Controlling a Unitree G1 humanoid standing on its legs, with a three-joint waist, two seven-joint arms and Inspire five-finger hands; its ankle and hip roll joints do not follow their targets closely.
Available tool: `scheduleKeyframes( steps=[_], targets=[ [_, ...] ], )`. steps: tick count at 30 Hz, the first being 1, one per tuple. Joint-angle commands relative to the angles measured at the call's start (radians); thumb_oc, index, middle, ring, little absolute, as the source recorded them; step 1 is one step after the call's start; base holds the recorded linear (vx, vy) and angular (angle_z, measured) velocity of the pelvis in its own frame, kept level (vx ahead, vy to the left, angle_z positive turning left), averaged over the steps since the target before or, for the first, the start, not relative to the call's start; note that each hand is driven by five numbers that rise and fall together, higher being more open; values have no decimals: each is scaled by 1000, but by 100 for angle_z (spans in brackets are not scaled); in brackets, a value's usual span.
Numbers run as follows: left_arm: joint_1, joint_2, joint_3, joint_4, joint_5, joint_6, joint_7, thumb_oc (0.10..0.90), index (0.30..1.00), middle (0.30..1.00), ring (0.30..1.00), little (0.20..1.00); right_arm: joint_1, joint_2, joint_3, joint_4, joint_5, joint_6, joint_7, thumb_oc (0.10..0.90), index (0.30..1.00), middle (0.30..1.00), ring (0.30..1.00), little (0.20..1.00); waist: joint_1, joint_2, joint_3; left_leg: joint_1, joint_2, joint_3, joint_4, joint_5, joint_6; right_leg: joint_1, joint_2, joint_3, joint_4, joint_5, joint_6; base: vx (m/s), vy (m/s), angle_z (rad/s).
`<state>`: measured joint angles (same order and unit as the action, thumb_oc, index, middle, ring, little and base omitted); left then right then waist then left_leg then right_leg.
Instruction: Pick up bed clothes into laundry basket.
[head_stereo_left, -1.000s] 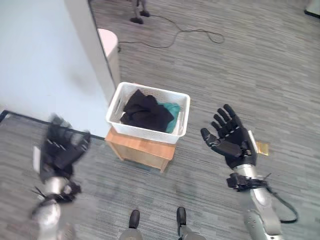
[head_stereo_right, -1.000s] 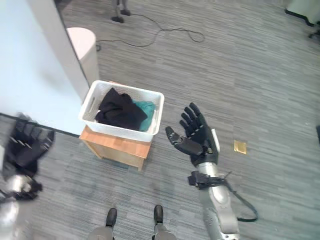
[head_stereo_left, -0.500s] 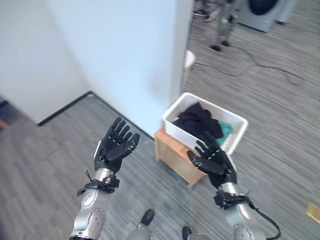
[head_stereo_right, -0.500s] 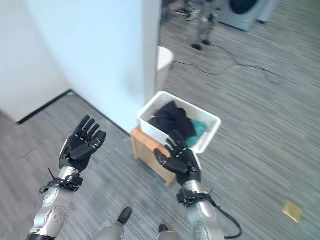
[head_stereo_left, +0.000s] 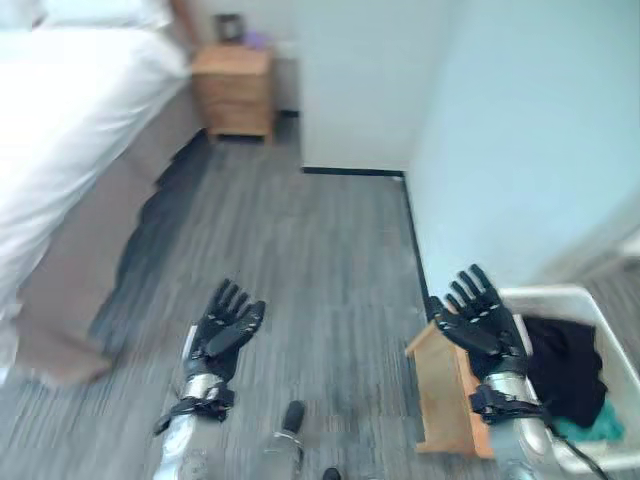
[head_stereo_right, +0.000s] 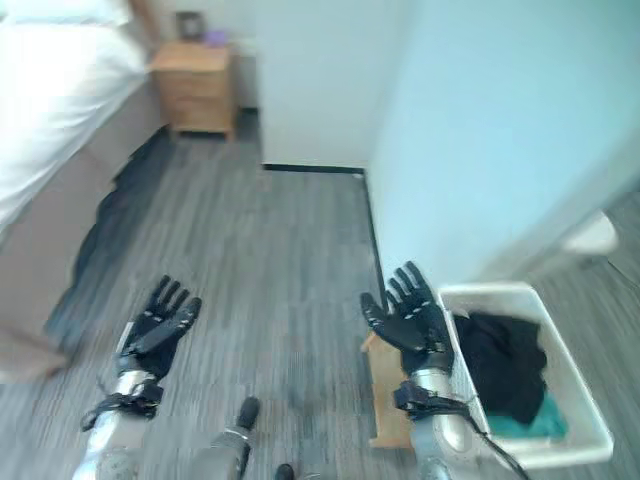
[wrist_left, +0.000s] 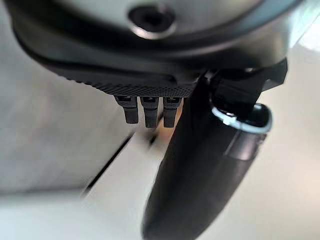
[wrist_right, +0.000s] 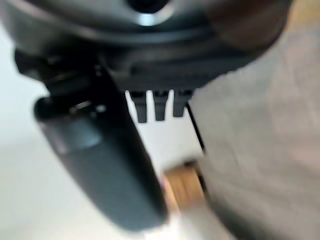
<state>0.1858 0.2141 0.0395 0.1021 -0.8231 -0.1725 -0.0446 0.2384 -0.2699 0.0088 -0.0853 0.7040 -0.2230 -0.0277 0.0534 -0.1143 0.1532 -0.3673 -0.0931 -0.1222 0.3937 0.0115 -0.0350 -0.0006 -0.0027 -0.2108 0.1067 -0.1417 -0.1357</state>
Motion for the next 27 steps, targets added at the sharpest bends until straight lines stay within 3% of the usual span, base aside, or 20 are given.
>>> scheduleKeyframes(
  steps=[1,2,3,4,6,7,8,9,10,12,13,14,16,17,20,22,27],
  targets=[
    [-15,26,2,-177,5,-85,-14,800,900,900,900,900,-54,-11,-49,-8,24,-62,42,800,900,900,900,900,16,46,-11,230,194,67,-169,-62,-48,-24,-92,-38,-6,-45,164,-116,133,296],
    [-18,22,-6,-170,-4,-79,-8,800,900,900,900,900,-40,-2,-52,1,28,-60,45,800,900,900,900,900,-2,63,-24,233,235,184,-230,-39,-46,-4,-116,-132,-7,-47,172,-98,211,331],
    [-8,25,-14,-177,10,-67,-13,800,900,900,900,900,-30,-1,-40,12,32,-48,46,800,900,900,900,900,2,84,-27,253,226,207,-277,-36,-48,8,-129,-170,-14,-35,176,-97,250,365],
    [9,30,-14,-194,30,-64,-15,800,900,900,900,900,-22,-3,-24,18,21,-37,60,800,900,900,900,900,13,98,-26,263,209,189,-308,-35,-52,18,-141,-199,-15,-35,178,-76,286,298],
    [54,36,4,-222,64,-65,-8,800,900,900,900,900,-17,-16,-7,22,-30,-10,82,800,900,900,900,900,38,121,-29,271,136,82,-323,-58,-27,2,-198,-223,60,-15,190,-24,234,177],
    [55,36,5,-223,65,-64,-7,800,900,900,900,900,-17,-16,-7,23,-30,-10,82,800,900,900,900,900,34,120,-29,269,133,79,-321,-59,-25,0,-202,-226,65,-18,192,35,201,120],
    [58,36,14,-224,55,-61,-5,800,900,900,900,900,-15,-13,-8,21,-38,-4,83,800,900,900,900,900,38,129,-26,269,109,53,-317,-60,-12,-5,-238,-222,123,-11,195,27,196,150],
    [59,40,19,-219,51,-63,-1,800,900,900,900,900,-15,-8,-6,18,-46,-1,87,800,900,900,900,900,32,138,-20,272,76,1,-303,-67,2,-19,-257,-163,174,-5,197,12,247,187],
    [54,56,22,-206,53,-69,4,800,900,900,900,900,-20,-2,1,12,-51,-2,92,800,900,900,900,900,14,144,-17,272,49,-50,-297,-66,10,-42,-238,-56,192,13,208,-9,183,189],
    [52,83,17,-181,87,-71,3,800,900,900,900,900,-15,6,-2,9,-58,8,95,800,900,900,900,900,-33,145,-19,292,10,-121,-302,-70,24,-69,-141,229,186,21,237,33,142,179],
    [57,92,22,-182,111,-74,2,800,900,900,900,900,-9,6,-12,6,-64,9,98,800,900,900,900,900,-39,149,-25,299,-1,-150,-312,-64,28,-75,-97,341,168,27,249,101,125,142],
    [73,95,31,-186,139,-78,0,800,900,900,900,900,-9,1,-15,8,-74,10,101,800,900,900,900,900,-36,150,-31,306,-7,-171,-319,-62,31,-78,-78,393,143,37,254,80,77,123],
    [87,98,35,-182,169,-75,6,800,900,900,900,900,-15,-5,-13,41,-77,17,99,800,900,900,900,900,-37,148,-36,316,-15,-192,-325,-61,39,-105,-38,418,88,43,247,83,9,65],
    [86,105,33,-150,216,-81,42,800,900,900,900,900,-15,-23,-11,79,-139,3,72,800,900,900,900,900,-30,130,-34,316,-23,-196,-316,-67,45,-122,-28,403,55,56,236,14,-41,44],
    [117,81,27,-157,235,-44,22,800,900,900,900,900,1,-26,-8,73,-114,47,91,800,900,900,900,900,-28,122,-38,306,-43,-225,-287,-69,42,-72,-29,402,18,46,241,-1,-51,73],
    [140,29,24,-150,218,-58,58,800,900,900,900,900,-12,-21,6,73,-88,46,87,800,900,900,900,900,-12,107,-70,323,-26,-213,-333,-62,45,-33,-24,412,-66,76,235,83,-65,-6],
    [153,40,8,-156,255,-40,52,800,900,900,900,900,-2,-23,0,68,-108,55,79,800,900,900,900,900,-4,96,-97,343,-5,-213,-384,-39,44,-2,-28,398,-97,69,229,59,-63,-18]
  ],
)
